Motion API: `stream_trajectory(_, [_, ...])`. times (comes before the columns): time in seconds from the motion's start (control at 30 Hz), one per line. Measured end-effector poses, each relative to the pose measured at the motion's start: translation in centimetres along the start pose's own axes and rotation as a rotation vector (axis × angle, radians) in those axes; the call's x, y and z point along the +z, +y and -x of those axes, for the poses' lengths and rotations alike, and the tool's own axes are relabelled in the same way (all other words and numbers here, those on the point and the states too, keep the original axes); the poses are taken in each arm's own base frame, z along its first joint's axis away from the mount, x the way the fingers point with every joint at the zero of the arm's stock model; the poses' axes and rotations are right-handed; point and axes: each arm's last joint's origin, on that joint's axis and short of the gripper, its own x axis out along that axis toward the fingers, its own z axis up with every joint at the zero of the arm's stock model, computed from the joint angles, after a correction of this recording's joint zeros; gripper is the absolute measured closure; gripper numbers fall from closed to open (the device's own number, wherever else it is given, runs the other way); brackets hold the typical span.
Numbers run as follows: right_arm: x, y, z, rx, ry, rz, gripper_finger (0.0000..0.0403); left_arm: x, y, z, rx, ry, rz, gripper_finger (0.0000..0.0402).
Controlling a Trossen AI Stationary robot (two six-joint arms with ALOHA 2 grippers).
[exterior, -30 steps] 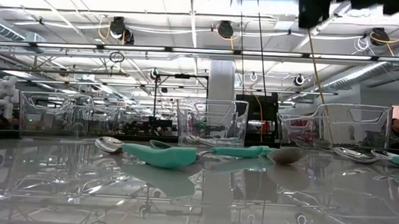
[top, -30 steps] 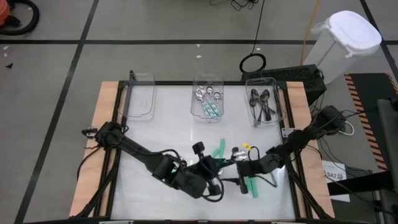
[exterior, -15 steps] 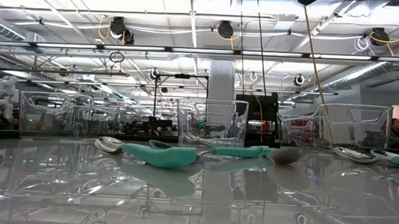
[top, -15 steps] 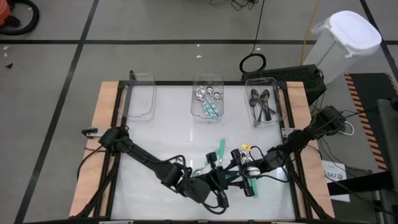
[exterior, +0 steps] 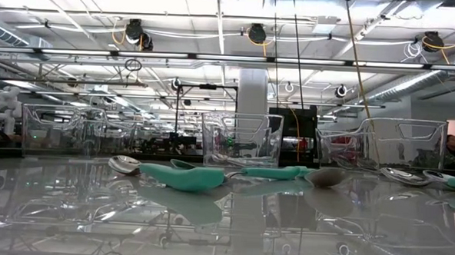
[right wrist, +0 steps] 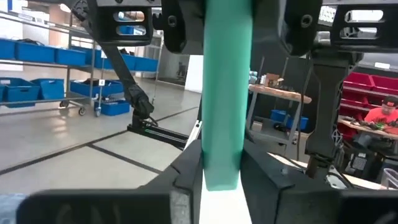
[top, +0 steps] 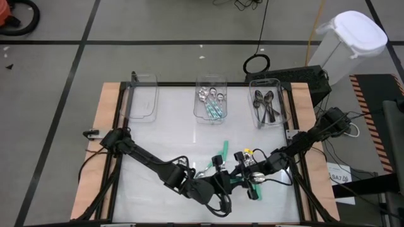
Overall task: Sort silverware by color (type)
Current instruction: Put the green spoon into the left transparent bin
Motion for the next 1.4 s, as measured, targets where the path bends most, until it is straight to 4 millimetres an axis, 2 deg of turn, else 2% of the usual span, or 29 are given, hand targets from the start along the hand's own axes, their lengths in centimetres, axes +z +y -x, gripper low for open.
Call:
stream_trajectory(0.13, [-0.1, -0.1, 0.0, -0.03, 0.021, 0.001, 0.0329, -0.4, 0.1, 0.0, 0.004, 0.032, -0.008, 0.036])
stream_trajectory(0.27, [0.0, -0.5, 0.4, -0.167, 0.1, -0.013, 0.0329, -0.7, 0.0, 0.2, 0.054, 0.056, -0.026, 0.0305])
stream_trajectory(0.47, [0.5, -1.0, 1.4, -0.475, 0.205, 0.007, 0.0329, -1.2, -0.9, 1.5, 0.252, 0.076, -0.087, 0.0237])
stream_trajectory(0.57, [0.4, -1.1, 1.9, -0.654, 0.253, 0.041, 0.0329, -1.3, -1.2, 2.1, 0.323, 0.066, -0.085, 0.0226])
stream_trajectory(0.73, [0.1, -1.2, 2.4, -0.826, 0.309, 0.084, 0.0329, -1.6, -0.3, 1.1, 0.363, 0.065, -0.027, 0.0224])
stream_trajectory(1.03, [-0.1, -1.1, 2.5, -0.836, 0.33, 0.102, 0.0329, -3.6, 1.7, -1.7, 0.479, 0.106, 0.006, 0.0223])
stream_trajectory(1.27, [-0.1, -1.0, 2.4, -0.798, 0.352, 0.158, 0.0329, -4.6, 3.0, -3.5, 0.449, 0.149, 0.011, 0.0222])
stream_trajectory(1.4, [-0.1, -1.0, 2.4, -0.799, 0.353, 0.159, 0.0327, -4.8, 3.3, -3.8, 0.463, 0.152, 0.005, 0.0226])
